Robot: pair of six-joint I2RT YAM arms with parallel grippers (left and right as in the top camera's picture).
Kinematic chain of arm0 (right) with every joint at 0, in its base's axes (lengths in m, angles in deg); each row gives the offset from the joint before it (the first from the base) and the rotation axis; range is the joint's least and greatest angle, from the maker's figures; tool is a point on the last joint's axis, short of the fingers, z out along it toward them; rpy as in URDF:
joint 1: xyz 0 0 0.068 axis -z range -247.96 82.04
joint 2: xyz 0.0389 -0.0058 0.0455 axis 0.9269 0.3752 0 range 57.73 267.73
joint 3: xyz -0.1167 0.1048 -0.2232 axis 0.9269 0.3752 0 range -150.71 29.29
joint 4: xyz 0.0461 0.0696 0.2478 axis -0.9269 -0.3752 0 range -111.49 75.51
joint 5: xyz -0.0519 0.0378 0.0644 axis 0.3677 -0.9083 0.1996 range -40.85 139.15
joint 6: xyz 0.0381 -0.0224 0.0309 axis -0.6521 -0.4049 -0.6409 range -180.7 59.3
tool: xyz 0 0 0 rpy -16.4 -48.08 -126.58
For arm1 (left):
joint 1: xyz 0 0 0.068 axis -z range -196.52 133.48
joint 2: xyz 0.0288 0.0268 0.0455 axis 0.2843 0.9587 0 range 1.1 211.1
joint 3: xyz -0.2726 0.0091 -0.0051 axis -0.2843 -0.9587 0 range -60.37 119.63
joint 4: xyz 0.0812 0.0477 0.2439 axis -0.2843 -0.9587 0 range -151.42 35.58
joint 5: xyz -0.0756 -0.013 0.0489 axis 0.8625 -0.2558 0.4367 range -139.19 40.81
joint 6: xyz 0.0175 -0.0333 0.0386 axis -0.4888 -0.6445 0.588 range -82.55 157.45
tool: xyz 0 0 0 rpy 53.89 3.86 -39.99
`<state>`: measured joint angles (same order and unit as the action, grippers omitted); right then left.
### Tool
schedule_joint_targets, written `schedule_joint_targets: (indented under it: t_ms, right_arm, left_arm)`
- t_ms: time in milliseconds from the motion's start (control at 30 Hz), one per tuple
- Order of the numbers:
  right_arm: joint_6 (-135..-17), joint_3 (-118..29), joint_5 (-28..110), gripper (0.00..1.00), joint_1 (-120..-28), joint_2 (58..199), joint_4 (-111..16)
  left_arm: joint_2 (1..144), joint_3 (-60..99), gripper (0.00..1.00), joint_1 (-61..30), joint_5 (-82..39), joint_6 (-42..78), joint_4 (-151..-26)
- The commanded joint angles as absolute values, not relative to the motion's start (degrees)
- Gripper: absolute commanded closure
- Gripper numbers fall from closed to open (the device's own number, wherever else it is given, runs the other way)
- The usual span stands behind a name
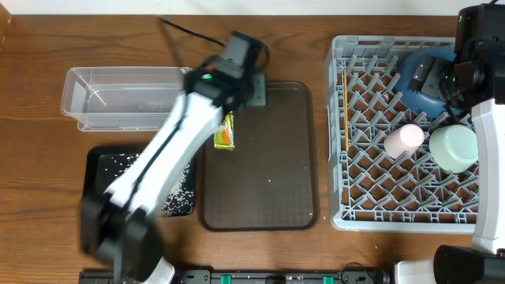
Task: Sort waste into correct bins and load items into the dishwasher rack
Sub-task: 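Carry the tissue left and drop it into the clear plastic bin, then move the left gripper back to the yellow snack wrapper on the tray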
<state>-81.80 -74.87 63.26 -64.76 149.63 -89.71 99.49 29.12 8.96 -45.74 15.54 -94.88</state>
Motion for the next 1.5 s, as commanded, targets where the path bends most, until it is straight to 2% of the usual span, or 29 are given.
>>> schedule_joint_targets:
  t_ms: [0,200,467,533,567,633,667,733,833,900,1000,1233,1333,1467]
  right_arm:
    - [-82.5,-74.8,63.5,0.01,-64.6,149.7,-89.8]
    - [-82.5,-74.8,63.5,0.01,-64.6,149.7,-89.8]
    - [-82.5,-74.8,63.5,0.01,-64.6,149.7,-89.8]
    - [-82.5,-74.8,63.5,0.01,-64.6,149.7,-89.8]
    - [-82.5,-74.8,63.5,0.01,-64.6,149.7,-89.8]
    - [-82.5,-74.8,63.5,0.01,-64.6,149.7,-89.8]
    - [-82.5,-74.8,63.5,0.01,-64.6,149.7,-89.8]
    - [-82.5,-74.8,63.5,0.01,-64.6,149.7,-89.8]
    - [-82.5,-74.8,63.5,0.01,-64.6,149.7,-89.8]
    - [-82.5,-74.8,63.5,0.01,-64.6,149.7,-89.8]
    - [-82.5,-74.8,63.5,0.01,-64.6,149.7,-89.8]
    - [-82.5,-74.8,63.5,0.01,-64.6,149.7,-89.8]
    - [-82.5,-74.8,63.5,0.01,-64.6,149.7,-89.8]
    - [-82.5,-74.8,63.5,0.01,-64.6,149.7,-89.8]
  left_arm:
    - [94.1,29.2,0.94,5.7,-52.6,15.5,-95.5]
    - [90.6,29.2,0.94,-3.5,-56.8,13.3,-98.9]
    - [95.7,28.7,0.93,-15.2,-56.7,7.5,-100.6]
    - [97.5,28.7,0.84,-16.5,-56.6,6.4,-101.4]
    - [98.3,28.7,0.69,-16.9,-56.5,6.2,-101.7]
    - [99.9,28.7,0.28,-17.4,-56.1,6.3,-102.2]
    - [100.5,28.7,0.21,-17.4,-56.1,6.3,-102.4]
    - [101.6,28.7,0.14,-17.4,-55.9,6.3,-103.1]
    - [101.4,28.7,0.13,-17.3,-50.9,6.6,-105.0]
    - [100.1,28.7,0.24,-16.9,-44.0,8.7,-105.1]
    - [96.7,28.7,0.27,-15.0,-39.7,11.3,-103.8]
    - [89.7,28.7,0.20,-7.7,-39.7,14.7,-104.8]
    - [90.6,28.6,0.17,-3.9,-39.8,15.2,-107.0]
    - [94.2,27.3,0.08,-0.3,-41.4,19.3,-108.4]
